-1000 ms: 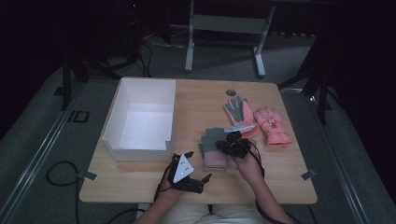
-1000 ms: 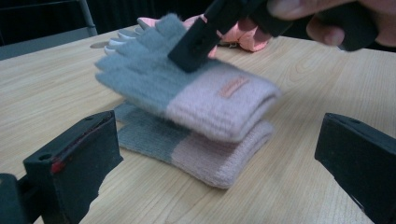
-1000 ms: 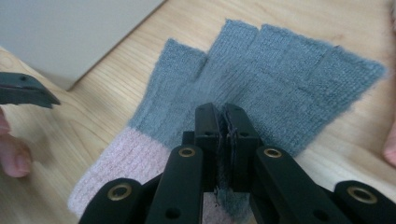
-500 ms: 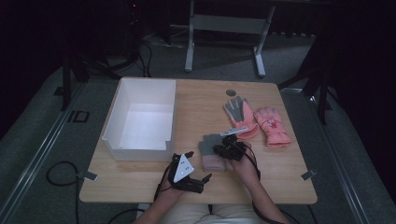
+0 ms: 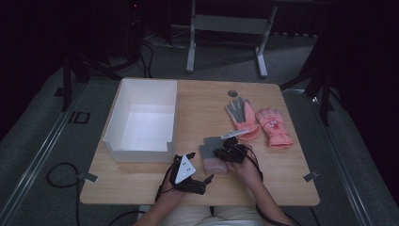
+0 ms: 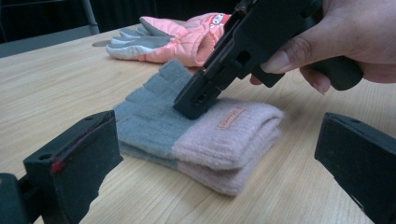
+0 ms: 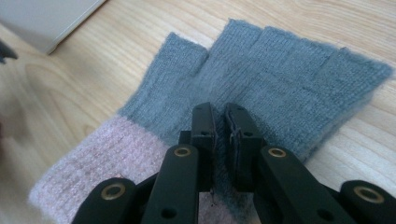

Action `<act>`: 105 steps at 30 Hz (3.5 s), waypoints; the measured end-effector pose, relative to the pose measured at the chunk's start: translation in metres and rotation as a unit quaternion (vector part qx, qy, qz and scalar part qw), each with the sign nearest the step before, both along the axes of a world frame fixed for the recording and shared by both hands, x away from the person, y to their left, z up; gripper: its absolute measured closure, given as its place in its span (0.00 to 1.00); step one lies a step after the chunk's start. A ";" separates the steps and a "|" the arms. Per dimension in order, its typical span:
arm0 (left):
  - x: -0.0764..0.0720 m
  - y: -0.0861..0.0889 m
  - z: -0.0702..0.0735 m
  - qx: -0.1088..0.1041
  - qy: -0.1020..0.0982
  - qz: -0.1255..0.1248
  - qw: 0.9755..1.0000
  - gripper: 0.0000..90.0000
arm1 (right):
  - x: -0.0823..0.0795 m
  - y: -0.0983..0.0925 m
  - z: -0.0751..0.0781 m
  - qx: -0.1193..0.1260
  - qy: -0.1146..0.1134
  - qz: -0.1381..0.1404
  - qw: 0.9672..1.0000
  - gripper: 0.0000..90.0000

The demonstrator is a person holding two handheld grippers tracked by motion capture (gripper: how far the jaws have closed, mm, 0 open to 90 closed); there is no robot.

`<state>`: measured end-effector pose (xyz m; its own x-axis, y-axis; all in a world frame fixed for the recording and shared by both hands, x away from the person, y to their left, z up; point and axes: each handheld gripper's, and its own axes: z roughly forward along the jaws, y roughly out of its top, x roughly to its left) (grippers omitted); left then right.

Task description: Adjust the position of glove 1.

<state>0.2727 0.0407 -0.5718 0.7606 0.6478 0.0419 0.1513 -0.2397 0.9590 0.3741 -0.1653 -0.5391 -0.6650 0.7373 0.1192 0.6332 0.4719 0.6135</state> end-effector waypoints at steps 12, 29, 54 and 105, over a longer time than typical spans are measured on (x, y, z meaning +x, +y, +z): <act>0.007 -0.010 0.018 0.022 0.032 -0.070 0.997 0.12 | 0.013 -0.030 0.038 0.011 -0.037 -0.020 0.999 0.75; 0.027 -0.039 0.012 0.225 -0.038 -0.130 0.965 0.30 | 0.050 -0.037 0.004 0.024 0.030 -0.070 0.997 0.56; 0.061 -0.032 0.012 0.242 0.013 -0.179 0.954 0.77 | 0.065 -0.024 -0.011 0.111 0.128 -0.063 0.984 0.70; 0.071 0.029 0.173 0.297 -0.048 -0.147 0.942 0.77 | 0.061 0.027 0.150 0.172 -0.020 0.033 0.984 0.83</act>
<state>0.3433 0.0693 -0.3992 0.8778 0.2511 0.4079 -0.0852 -0.7562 0.6488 0.4352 -0.1385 -0.3895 -0.7193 0.6124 0.3280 0.5806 0.2706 0.7679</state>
